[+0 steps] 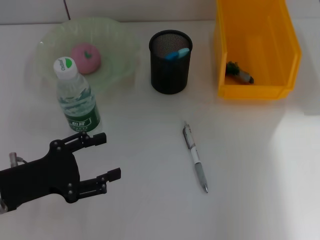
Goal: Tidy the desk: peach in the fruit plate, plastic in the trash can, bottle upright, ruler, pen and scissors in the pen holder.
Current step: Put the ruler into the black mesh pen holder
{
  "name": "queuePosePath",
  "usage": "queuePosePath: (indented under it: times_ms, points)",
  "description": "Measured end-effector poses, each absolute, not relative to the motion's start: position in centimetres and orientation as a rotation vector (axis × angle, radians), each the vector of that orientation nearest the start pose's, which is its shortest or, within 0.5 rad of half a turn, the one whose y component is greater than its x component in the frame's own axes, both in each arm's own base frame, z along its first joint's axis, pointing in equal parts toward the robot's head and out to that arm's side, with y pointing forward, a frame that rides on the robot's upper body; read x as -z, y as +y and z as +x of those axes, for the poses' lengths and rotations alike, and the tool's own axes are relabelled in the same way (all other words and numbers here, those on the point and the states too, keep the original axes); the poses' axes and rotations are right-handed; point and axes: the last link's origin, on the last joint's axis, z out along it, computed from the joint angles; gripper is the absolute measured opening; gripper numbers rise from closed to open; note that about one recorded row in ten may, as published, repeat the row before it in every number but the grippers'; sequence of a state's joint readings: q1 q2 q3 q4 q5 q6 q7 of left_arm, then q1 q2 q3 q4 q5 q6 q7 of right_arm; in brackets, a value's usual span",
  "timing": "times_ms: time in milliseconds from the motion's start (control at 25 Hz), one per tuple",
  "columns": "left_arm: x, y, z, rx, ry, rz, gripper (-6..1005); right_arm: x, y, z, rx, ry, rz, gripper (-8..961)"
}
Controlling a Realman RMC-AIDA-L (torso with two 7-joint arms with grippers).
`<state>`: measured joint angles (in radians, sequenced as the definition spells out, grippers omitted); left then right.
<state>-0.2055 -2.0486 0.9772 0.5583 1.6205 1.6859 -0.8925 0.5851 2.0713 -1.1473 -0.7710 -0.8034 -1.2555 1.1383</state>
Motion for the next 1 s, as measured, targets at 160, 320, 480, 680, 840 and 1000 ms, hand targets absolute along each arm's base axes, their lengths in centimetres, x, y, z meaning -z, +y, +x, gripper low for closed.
queuePosePath:
  times_ms: [160, 320, 480, 680, 840, 1000]
  points:
    - [1.2, 22.8, -30.4, 0.912, -0.297, -2.656, 803, -4.4, 41.8, 14.9, -1.512, 0.395, -1.989, 400]
    - [1.4, 22.8, -29.9, 0.927, -0.271, -2.672, 803, -1.6, 42.0, 15.4, -1.408, 0.453, -2.058, 403]
    - [1.3, 22.6, -29.7, 0.952, -0.249, -2.680, 803, 0.8, 41.7, 15.8, -1.299, 0.475, -2.141, 405]
    - [1.4, 22.5, -29.6, 0.955, -0.247, -2.680, 803, 2.1, 41.8, 15.7, -1.235, 0.446, -2.175, 409]
    - [1.6, 22.5, -29.6, 0.959, -0.247, -2.682, 803, 2.6, 41.9, 15.8, -1.203, 0.430, -2.184, 411]
    - [1.8, 22.4, -29.4, 0.961, -0.244, -2.696, 803, 3.0, 42.1, 16.0, -1.154, 0.415, -2.178, 414]
